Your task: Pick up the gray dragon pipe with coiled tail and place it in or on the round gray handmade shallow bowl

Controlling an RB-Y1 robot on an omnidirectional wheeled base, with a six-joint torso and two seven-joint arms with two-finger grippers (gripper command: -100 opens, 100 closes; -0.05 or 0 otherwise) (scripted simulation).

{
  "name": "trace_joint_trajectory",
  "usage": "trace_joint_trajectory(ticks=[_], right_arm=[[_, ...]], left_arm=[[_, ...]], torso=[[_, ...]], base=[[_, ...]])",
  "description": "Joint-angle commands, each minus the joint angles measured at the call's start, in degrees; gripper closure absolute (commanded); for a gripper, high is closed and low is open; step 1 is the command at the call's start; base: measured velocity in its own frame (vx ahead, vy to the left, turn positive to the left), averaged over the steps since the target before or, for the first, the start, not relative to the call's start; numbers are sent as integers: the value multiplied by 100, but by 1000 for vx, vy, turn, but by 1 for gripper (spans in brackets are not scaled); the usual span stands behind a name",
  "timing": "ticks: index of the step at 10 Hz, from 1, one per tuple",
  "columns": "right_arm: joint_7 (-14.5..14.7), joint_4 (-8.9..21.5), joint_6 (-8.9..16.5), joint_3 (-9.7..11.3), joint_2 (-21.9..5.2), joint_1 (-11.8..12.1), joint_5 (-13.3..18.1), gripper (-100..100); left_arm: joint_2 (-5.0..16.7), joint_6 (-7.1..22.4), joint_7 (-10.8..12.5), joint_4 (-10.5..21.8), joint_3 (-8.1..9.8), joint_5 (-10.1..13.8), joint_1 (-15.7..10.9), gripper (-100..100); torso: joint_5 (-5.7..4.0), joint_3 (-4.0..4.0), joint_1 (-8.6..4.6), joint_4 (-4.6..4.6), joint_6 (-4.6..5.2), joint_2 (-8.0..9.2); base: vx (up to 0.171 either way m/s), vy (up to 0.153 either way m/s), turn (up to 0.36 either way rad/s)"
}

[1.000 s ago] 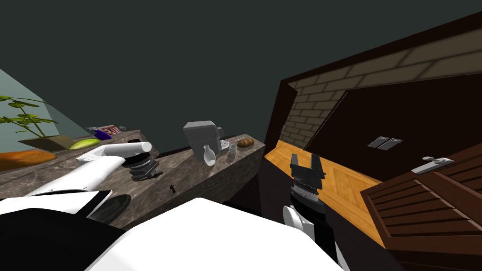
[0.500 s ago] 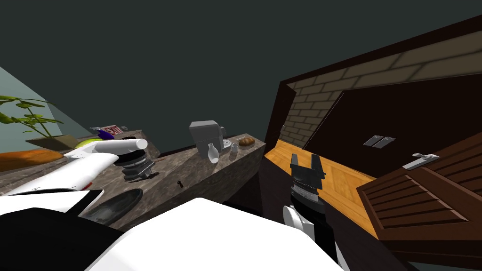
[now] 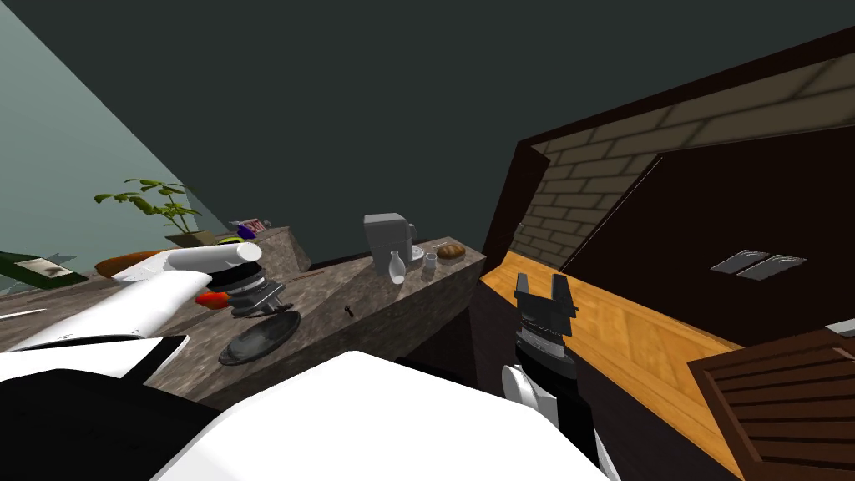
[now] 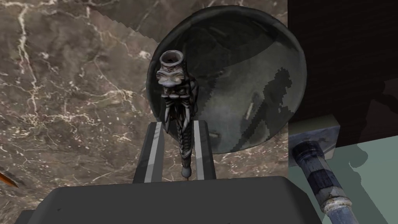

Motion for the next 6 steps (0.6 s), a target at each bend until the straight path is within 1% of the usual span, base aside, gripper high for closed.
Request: trace_joint_trajectory(ticks=[1, 2, 3, 4, 5, 6], right_arm=[[0, 0, 0, 0, 0, 0, 0, 0], [0, 0, 0, 0, 0, 0, 0, 0], [0, 0, 0, 0, 0, 0, 0, 0], [0, 0, 0, 1, 1, 0, 0, 0], [0, 0, 0, 1, 1, 0, 0, 0], [0, 0, 0, 2, 1, 0, 0, 0]], left_arm=[[-118, 193, -108, -56, 116, 177, -138, 100], [-174, 327, -143, -90, 165, 241, -183, 100], [-198, 406, -157, -105, 185, 267, -203, 100], [-232, 556, -176, -123, 212, 300, -230, 100], [-212, 442, -164, -91, 174, 268, -230, 100], [-214, 471, -173, -87, 176, 272, -233, -100]], torso=[[0, 0, 0, 0, 0, 0], [-3, -2, -9, -1, -2, -5], [-2, -8, -15, -3, 2, -14], [-5, -16, -33, -6, 10, -27], [-10, -21, -49, -8, 11, -35], [-13, -23, -57, -9, 15, -40]], base=[[-62, 110, 251], [-35, 99, 210], [-13, 53, 103], [0, 20, 68], [0, 6, 15], [0, 0, 0]])
